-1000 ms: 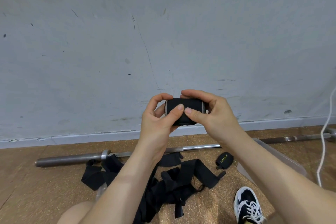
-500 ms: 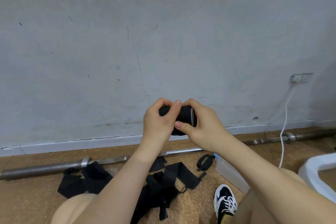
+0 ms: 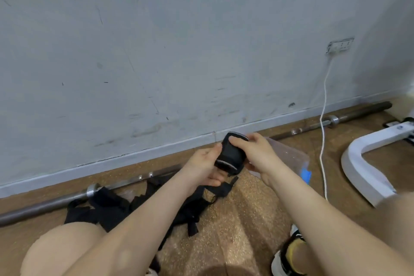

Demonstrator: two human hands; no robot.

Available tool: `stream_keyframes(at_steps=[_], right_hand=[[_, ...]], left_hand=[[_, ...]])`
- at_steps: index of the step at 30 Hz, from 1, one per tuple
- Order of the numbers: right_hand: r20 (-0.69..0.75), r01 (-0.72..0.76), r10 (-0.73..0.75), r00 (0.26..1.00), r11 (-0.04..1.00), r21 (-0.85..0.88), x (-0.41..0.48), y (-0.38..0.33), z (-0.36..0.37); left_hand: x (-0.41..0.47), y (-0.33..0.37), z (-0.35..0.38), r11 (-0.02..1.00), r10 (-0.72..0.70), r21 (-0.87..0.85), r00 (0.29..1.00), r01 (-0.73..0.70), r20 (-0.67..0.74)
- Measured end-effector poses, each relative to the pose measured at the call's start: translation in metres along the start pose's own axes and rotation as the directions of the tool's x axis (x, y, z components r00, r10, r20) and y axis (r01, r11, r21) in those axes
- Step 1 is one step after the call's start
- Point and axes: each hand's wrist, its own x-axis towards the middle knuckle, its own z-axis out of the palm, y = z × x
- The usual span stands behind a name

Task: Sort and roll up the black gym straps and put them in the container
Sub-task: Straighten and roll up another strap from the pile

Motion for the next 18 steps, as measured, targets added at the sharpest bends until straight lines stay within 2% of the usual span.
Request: stream_keyframes(at_steps=[3, 6, 8, 13, 18], right_hand=[[-0.001, -0.239, 0.239, 0.971, 0.97, 0.036, 0.031, 0.053, -0.012], [0.026, -0.487, 0.487, 0.873, 0.871, 0.056, 0.058, 0.104, -0.02], [0.015, -0.566, 0.566, 0.824, 0.824, 0.013, 0.08, 0.132, -0.026], [0.003, -0.636, 0.637, 0.771, 0.77, 0.055, 0.143, 0.168, -0.034], [0.026, -0.499, 0.506, 0.862, 0.84, 0.212, 0.213, 0.176, -0.004]], left_hand=[[0.033, -0.039, 0.038, 0.987, -0.159, -0.013, 0.985, 0.16, 0.073], [0.063, -0.081, 0.077, 0.963, -0.269, -0.014, 0.961, 0.27, 0.063], [0.079, -0.103, 0.096, 0.946, -0.314, -0.065, 0.948, 0.318, 0.054], [0.122, -0.13, 0.114, 0.934, -0.294, -0.199, 0.955, 0.296, 0.038], [0.185, -0.132, 0.092, 0.901, -0.266, -0.375, 0.961, 0.219, -0.078]])
